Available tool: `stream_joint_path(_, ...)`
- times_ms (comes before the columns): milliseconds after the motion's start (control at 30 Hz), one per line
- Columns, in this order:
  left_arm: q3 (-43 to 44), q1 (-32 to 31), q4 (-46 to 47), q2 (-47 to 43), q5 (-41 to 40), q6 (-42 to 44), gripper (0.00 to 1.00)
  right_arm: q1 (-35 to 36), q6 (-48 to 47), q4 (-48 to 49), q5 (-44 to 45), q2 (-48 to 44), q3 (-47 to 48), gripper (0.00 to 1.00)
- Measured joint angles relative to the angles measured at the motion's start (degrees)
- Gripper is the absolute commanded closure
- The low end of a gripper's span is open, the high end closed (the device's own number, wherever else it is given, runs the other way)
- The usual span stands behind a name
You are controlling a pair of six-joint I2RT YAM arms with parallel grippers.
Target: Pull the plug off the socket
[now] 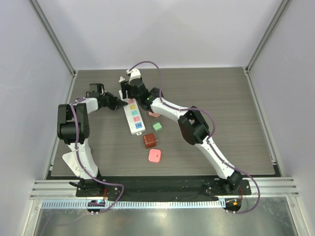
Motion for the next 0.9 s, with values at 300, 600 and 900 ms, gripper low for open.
stream_joint_path(300,1.38,-0.74,-4.13,0.07,-2.54,0.87,1.00,0.04,-0.15,-0.94,0.90,0.90,1.07,0.34)
stream_joint_path(600,3.61,-1.62,-7.85,0.44,-4.70,1.79,1.00,0.17,-0.48,-1.16,1.86,2.95,3.65,0.35)
stream_joint_path(900,3.98,-1.60,-8.24,0.66,-4.63,1.81,1.00,0.57,-1.14,-2.54,1.88,2.97,3.67,0.22)
